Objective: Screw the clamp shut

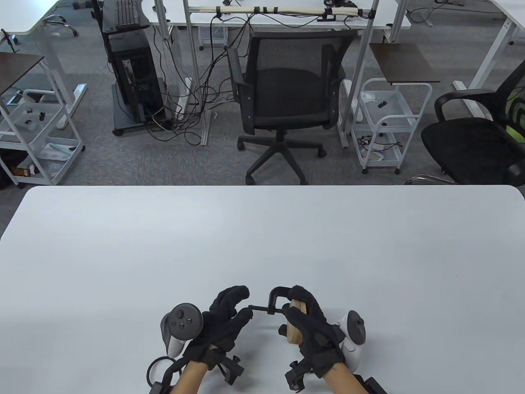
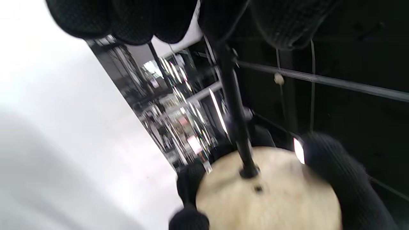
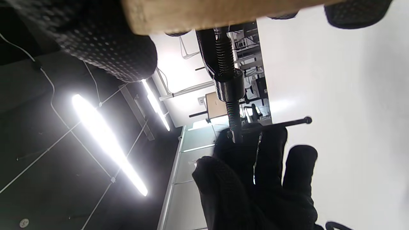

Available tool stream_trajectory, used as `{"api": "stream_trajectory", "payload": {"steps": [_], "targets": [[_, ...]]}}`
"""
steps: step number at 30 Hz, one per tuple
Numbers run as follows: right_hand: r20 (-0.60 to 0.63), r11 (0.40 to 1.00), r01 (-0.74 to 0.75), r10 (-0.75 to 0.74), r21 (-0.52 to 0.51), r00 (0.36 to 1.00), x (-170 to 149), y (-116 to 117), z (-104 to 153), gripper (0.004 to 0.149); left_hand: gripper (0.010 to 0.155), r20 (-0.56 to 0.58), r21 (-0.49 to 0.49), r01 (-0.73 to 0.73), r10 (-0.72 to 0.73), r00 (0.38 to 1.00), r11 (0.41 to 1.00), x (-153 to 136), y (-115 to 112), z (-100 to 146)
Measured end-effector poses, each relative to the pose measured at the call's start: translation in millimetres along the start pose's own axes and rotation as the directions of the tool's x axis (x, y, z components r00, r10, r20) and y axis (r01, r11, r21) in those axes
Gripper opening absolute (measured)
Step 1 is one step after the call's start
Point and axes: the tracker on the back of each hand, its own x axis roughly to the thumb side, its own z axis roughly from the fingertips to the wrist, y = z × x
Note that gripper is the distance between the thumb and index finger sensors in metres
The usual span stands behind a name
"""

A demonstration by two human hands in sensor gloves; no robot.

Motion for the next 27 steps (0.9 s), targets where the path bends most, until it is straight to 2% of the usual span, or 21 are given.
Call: {"api": "stream_trajectory", "payload": {"steps": [1, 3, 5, 7, 8, 10, 12, 14, 16, 19, 21, 24, 25, 27], "targets": [[0.004, 1.0, 0.003, -0.003, -0.005, 1.0, 1, -2, 0, 0.074, 0.054, -0.051, 0.033, 0.007, -0.005, 0.999, 0.999, -3, 0, 2], [0.017, 1.0, 0.012, -0.012, -0.01, 1.0, 3, -3, 1, 0.074, 0.061, -0.113, -0.012, -0.009, 0.008, 0.994, 1.0, -9, -2, 1], [0.038, 1.0, 0.01, -0.01, 0.002, 0.999, 5, -2, 1, 0.074, 0.076, -0.244, -0.226, -0.135, 0.078, 0.967, 0.965, -19, -12, 1], [0.054, 0.999, -0.002, 0.0, 0.041, 0.999, 6, 1, 1, 0.074, 0.092, -0.345, -0.343, -0.288, 0.165, 0.924, 0.894, -27, -21, 2], [0.062, 0.998, -0.009, 0.005, 0.06, 0.998, 6, 3, 1, 0.074, 0.093, -0.376, -0.357, -0.368, 0.229, 0.898, 0.859, -30, -25, 3], [0.086, 0.995, -0.035, 0.027, 0.091, 0.996, 6, 10, 4, 0.074, 0.096, -0.432, -0.29, -0.511, 0.366, 0.824, 0.809, -35, -30, 6], [0.118, 0.995, -0.063, 0.053, 0.081, 0.992, 8, 14, 3, 0.074, 0.096, -0.446, -0.245, -0.574, 0.435, 0.782, 0.781, -37, -30, 7], [0.139, 0.99, -0.095, 0.08, 0.104, 0.987, 10, 16, 3, 0.075, 0.094, -0.451, -0.264, -0.61, 0.464, 0.763, 0.747, -37, -30, 7], [0.165, 0.991, -0.108, 0.093, 0.084, 0.982, 12, 17, 4, 0.075, 0.096, -0.456, -0.279, -0.648, 0.496, 0.739, 0.709, -34, -32, 7], [0.19, 0.987, -0.137, 0.118, 0.09, 0.975, 14, 17, 3, 0.075, 0.097, -0.447, -0.262, -0.671, 0.529, 0.721, 0.693, -33, -36, 7], [0.199, 0.985, -0.148, 0.128, 0.086, 0.972, 13, 17, 3, 0.075, 0.096, -0.455, -0.261, -0.713, 0.568, 0.685, 0.651, -33, -38, 7], [0.188, 0.982, -0.151, 0.128, 0.113, 0.974, 11, 18, 2, 0.075, 0.089, -0.432, -0.246, -0.764, 0.638, 0.637, 0.597, -31, -37, 5], [0.181, 0.981, -0.15, 0.126, 0.122, 0.975, 9, 19, 3, 0.075, 0.085, -0.418, -0.226, -0.771, 0.655, 0.629, 0.596, -30, -36, 4], [0.15, 0.982, -0.139, 0.12, 0.126, 0.981, 6, 21, 4, 0.075, 0.075, -0.36, -0.233, -0.755, 0.667, 0.652, 0.613, -29, -31, 0]]}}
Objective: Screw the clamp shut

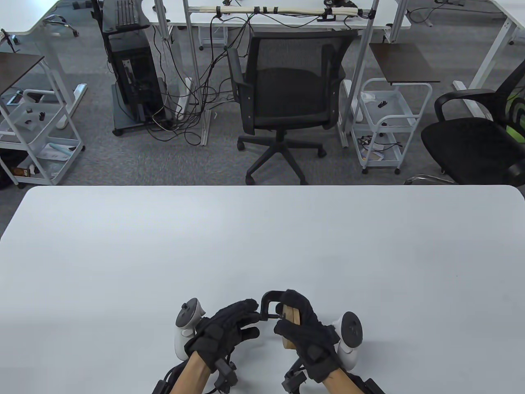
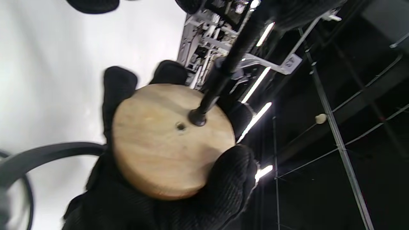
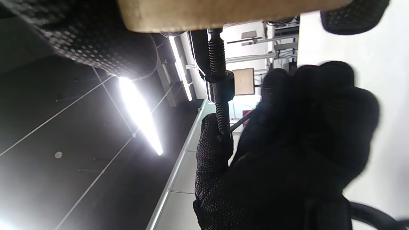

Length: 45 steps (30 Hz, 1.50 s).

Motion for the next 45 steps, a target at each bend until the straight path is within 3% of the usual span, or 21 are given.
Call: {"api": "stream_trajectory", "payload": {"steps": [5, 10, 17, 20, 22, 26, 31, 34, 35, 37, 38, 40, 41, 45], "targets": [[-0.084, 0.997, 0.08, -0.079, 0.014, 0.993, -10, 3, -1, 0.075, 0.065, 0.141, -0.004, 0.187, -0.185, 0.973, 0.982, 22, 3, 2], [-0.175, 0.984, 0.176, -0.171, 0.015, 0.97, -20, -4, -2, 0.075, 0.063, 0.224, 0.13, 0.476, -0.494, 0.84, 0.87, 37, -7, 5], [-0.137, 0.995, 0.1, -0.097, 0.018, 0.986, -18, -4, -2, 0.075, 0.063, 0.186, 0.117, 0.507, -0.52, 0.834, 0.854, 35, -8, 4], [-0.119, 0.998, 0.069, -0.069, -0.001, 0.991, -17, -2, -2, 0.074, 0.078, 0.149, 0.115, 0.569, -0.581, 0.8, 0.814, 33, -6, 4], [-0.1, 0.999, 0.043, -0.043, -0.004, 0.994, -15, -3, -3, 0.074, 0.088, 0.116, 0.195, 0.563, -0.589, 0.8, 0.803, 36, -1, 7], [-0.074, 0.999, 0.039, -0.041, -0.03, 0.996, -12, -8, -3, 0.074, 0.087, 0.138, 0.341, 0.537, -0.606, 0.784, 0.772, 51, 7, 16], [-0.063, 0.998, -0.023, 0.019, -0.056, 0.998, -8, -13, -7, 0.074, 0.084, 0.07, 0.411, 0.707, -0.793, 0.606, 0.576, 72, 17, 29], [-0.08, 0.992, -0.092, 0.086, -0.081, 0.993, -5, -16, -10, 0.074, 0.085, -0.056, 0.44, 0.822, -0.903, 0.427, 0.362, 79, 26, 42], [-0.081, 0.988, -0.122, 0.114, -0.094, 0.99, -5, -17, -12, 0.074, 0.085, -0.099, 0.452, 0.856, -0.94, 0.328, 0.252, 80, 31, 46], [-0.107, 0.984, -0.148, 0.138, -0.097, 0.985, -5, -18, -17, 0.074, 0.085, -0.166, 0.441, 0.892, -0.968, 0.189, 0.098, 78, 38, 50], [-0.121, 0.982, -0.166, 0.154, -0.094, 0.981, -5, -18, -20, 0.074, 0.085, -0.184, 0.425, 0.903, -0.972, 0.148, 0.057, 77, 41, 51], [-0.143, 0.97, -0.221, 0.206, -0.102, 0.968, -7, -17, -26, 0.074, 0.084, -0.205, 0.353, 0.935, -0.973, 0.103, 0.025, 78, 44, 52], [-0.159, 0.961, -0.257, 0.24, -0.1, 0.958, -9, -16, -30, 0.074, 0.083, -0.206, 0.363, 0.932, -0.974, 0.094, 0.013, 78, 45, 53], [-0.191, 0.915, -0.39, 0.366, -0.106, 0.911, -13, -15, -45, 0.074, 0.081, -0.196, 0.367, 0.929, -0.972, 0.127, 0.048, 80, 44, 56]]}}
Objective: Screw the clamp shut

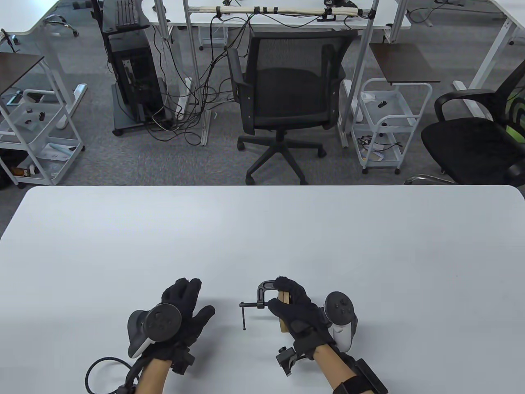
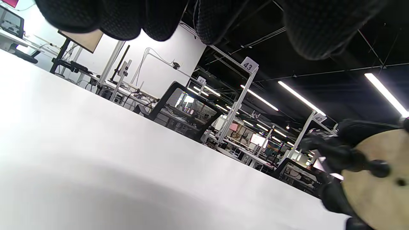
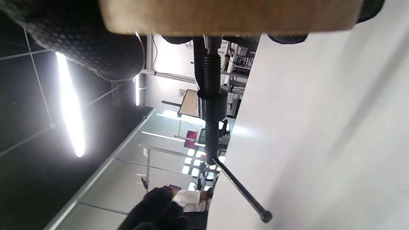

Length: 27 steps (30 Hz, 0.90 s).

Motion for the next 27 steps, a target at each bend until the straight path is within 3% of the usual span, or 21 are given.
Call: {"api": "stream_trajectory", "payload": {"steps": [7, 19, 27], "targets": [[0.039, 0.959, -0.282, 0.282, -0.023, 0.959, 2, 4, -25, 0.075, 0.078, -0.012, 0.008, -0.059, 0.06, 0.998, 0.998, 2, 7, 4], [-0.076, 0.903, -0.429, 0.426, -0.03, 0.902, -5, 7, -46, 0.074, 0.075, -0.034, -0.009, -0.1, 0.1, 0.994, 0.995, -3, 7, 4], [-0.058, 0.82, -0.569, 0.572, 0.061, 0.818, 2, 19, -55, 0.077, 0.075, -0.039, -0.033, -0.101, 0.099, 0.994, 0.994, -3, 4, 3]]}}
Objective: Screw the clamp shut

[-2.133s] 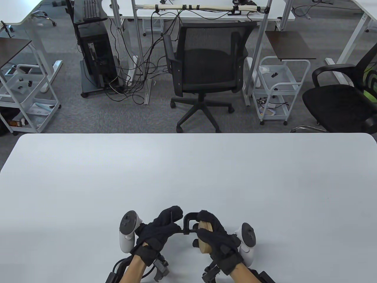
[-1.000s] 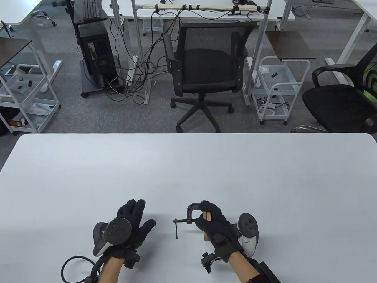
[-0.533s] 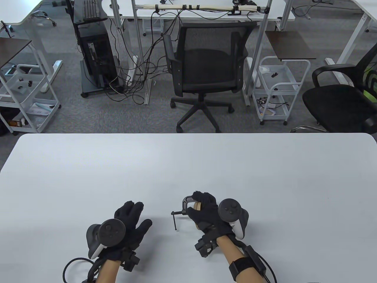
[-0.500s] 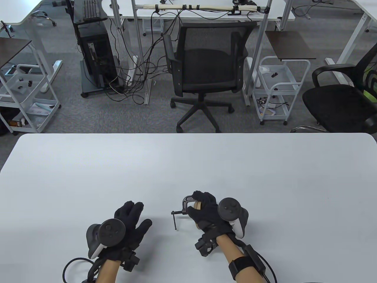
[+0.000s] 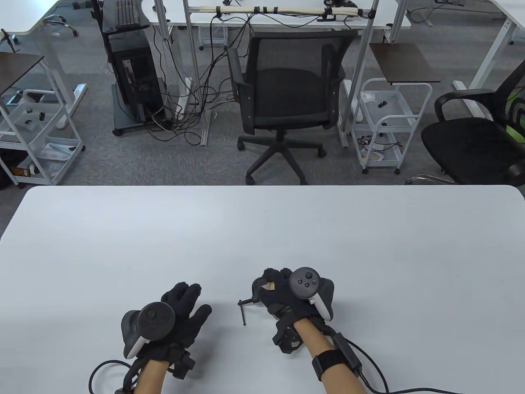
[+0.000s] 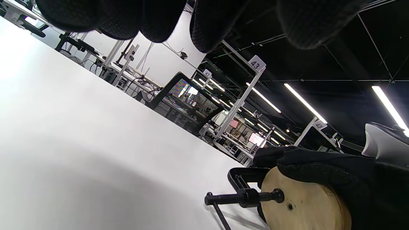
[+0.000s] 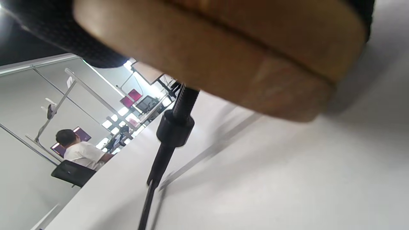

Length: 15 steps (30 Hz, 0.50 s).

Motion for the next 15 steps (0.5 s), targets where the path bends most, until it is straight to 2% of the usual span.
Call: {"api": "stream_trajectory", "payload": {"steps": [2, 7, 15], "targets": [[0.01, 1.0, -0.004, 0.004, 0.009, 1.0, 1.6, -0.7, -2.2, 0.076, 0.075, -0.001, 0.004, -0.005, 0.005, 1.0, 1.0, -0.9, 0.9, 0.3], [-0.005, 0.993, 0.116, -0.116, 0.027, 0.993, -1.0, -1.4, -3.4, 0.075, 0.075, -0.003, 0.0, -0.012, 0.012, 1.0, 1.0, -2.0, 1.0, -0.2], [0.042, 0.992, 0.128, -0.129, 0.019, 0.991, -2.1, -6.9, 4.2, 0.075, 0.075, -0.017, -0.035, -0.021, 0.02, 1.0, 0.999, -8.1, -3.2, -2.2]]}}
